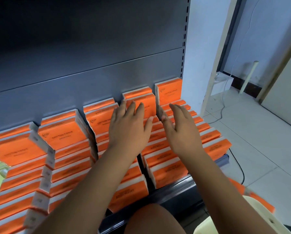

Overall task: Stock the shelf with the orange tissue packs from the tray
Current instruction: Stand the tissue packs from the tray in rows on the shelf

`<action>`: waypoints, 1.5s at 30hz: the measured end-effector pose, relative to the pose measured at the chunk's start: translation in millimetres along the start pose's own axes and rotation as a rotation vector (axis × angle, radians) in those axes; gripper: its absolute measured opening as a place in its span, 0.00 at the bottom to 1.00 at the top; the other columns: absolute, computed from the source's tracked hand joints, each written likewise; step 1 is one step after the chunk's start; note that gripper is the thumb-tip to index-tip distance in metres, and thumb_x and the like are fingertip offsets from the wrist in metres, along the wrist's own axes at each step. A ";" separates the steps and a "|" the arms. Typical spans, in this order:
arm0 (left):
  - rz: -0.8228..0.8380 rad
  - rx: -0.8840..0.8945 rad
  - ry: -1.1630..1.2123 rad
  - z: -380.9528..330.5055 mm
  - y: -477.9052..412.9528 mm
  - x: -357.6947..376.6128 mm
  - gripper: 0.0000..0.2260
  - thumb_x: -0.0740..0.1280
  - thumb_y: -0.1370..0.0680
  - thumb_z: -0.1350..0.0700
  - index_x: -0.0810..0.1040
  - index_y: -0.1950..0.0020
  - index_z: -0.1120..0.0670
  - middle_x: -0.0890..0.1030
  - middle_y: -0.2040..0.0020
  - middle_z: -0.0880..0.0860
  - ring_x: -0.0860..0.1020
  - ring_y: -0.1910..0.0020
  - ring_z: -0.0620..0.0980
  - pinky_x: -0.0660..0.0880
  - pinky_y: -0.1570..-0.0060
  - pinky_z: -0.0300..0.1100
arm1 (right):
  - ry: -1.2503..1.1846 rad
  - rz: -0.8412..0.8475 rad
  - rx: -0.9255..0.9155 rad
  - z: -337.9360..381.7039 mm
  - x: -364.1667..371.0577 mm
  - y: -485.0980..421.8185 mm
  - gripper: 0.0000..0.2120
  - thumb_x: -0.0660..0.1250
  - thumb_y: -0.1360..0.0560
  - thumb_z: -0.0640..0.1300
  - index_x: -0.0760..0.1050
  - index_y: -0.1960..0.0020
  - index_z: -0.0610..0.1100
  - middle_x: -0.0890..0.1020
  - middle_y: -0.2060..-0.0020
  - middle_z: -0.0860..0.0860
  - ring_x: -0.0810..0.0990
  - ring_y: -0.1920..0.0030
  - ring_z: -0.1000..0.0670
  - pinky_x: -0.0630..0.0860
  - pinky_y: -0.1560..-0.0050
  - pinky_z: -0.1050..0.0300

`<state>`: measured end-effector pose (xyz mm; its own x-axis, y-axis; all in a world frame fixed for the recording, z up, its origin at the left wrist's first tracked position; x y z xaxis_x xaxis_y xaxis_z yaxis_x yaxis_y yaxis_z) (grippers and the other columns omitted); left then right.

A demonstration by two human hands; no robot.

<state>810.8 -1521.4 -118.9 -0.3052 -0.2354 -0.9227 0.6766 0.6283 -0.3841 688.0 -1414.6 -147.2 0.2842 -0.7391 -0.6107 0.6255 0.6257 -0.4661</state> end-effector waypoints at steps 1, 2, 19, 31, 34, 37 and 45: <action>0.018 -0.002 0.007 -3.0 3.4 0.0 0.28 0.50 0.16 0.39 0.64 0.20 0.51 0.67 0.20 0.53 0.56 0.18 0.58 0.53 0.20 0.56 | 0.014 0.003 0.028 -4.2 -3.6 4.9 0.24 0.58 0.16 0.55 0.67 0.24 0.43 0.72 0.28 0.48 0.69 0.28 0.48 0.68 0.30 0.51; 0.033 -0.003 0.017 -5.7 6.7 0.7 0.28 0.50 0.16 0.39 0.63 0.19 0.50 0.65 0.19 0.53 0.55 0.18 0.57 0.52 0.20 0.56 | 0.022 0.007 0.050 -7.6 -7.1 9.4 0.25 0.58 0.15 0.56 0.67 0.24 0.44 0.71 0.27 0.49 0.68 0.27 0.48 0.67 0.30 0.52; 0.069 0.175 0.120 -103.4 85.3 1.7 0.26 0.53 0.15 0.40 0.67 0.21 0.52 0.68 0.21 0.53 0.58 0.19 0.58 0.55 0.22 0.56 | 0.178 -0.084 0.172 -29.9 -100.3 90.6 0.20 0.58 0.17 0.55 0.70 0.29 0.48 0.75 0.34 0.51 0.71 0.32 0.49 0.69 0.34 0.50; 0.175 0.278 0.163 -176.4 152.8 42.6 0.25 0.51 0.16 0.40 0.69 0.24 0.51 0.69 0.22 0.53 0.59 0.20 0.58 0.61 0.23 0.57 | 0.249 -0.055 0.375 -87.9 -141.2 186.2 0.25 0.61 0.18 0.54 0.68 0.24 0.45 0.69 0.24 0.48 0.58 0.20 0.46 0.60 0.23 0.48; 0.185 0.326 0.173 -194.6 173.6 51.8 0.25 0.53 0.16 0.40 0.70 0.24 0.51 0.71 0.24 0.52 0.58 0.19 0.58 0.58 0.22 0.57 | 0.251 -0.032 0.410 -100.4 -142.3 211.5 0.25 0.61 0.17 0.54 0.67 0.24 0.46 0.69 0.24 0.48 0.57 0.19 0.46 0.61 0.22 0.47; 0.205 0.414 0.098 -212.1 189.4 63.9 0.25 0.54 0.16 0.41 0.69 0.23 0.53 0.69 0.22 0.54 0.56 0.18 0.58 0.55 0.21 0.58 | 0.249 -0.031 0.476 -111.8 -145.7 234.6 0.24 0.61 0.17 0.55 0.68 0.24 0.47 0.69 0.24 0.50 0.57 0.19 0.48 0.61 0.22 0.47; 0.391 0.505 0.107 -233.6 225.1 111.2 0.21 0.56 0.15 0.44 0.73 0.27 0.52 0.75 0.27 0.52 0.64 0.22 0.56 0.54 0.20 0.54 | 0.265 -0.017 0.580 -143.2 -145.0 289.8 0.22 0.61 0.18 0.53 0.68 0.26 0.47 0.71 0.26 0.50 0.63 0.22 0.47 0.66 0.25 0.47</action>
<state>772.6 -1232.9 -300.4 -0.0195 0.0314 -0.9993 0.9753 0.2204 -0.0121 724.0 -1090.3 -285.5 0.1279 -0.6141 -0.7788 0.9413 0.3226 -0.0997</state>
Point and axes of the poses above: each hand's wrist, its own y-axis away from the middle knuckle, its own x-axis out of the palm, z = x × y, the point moved 7 cm from there along -y, towards the middle knuckle
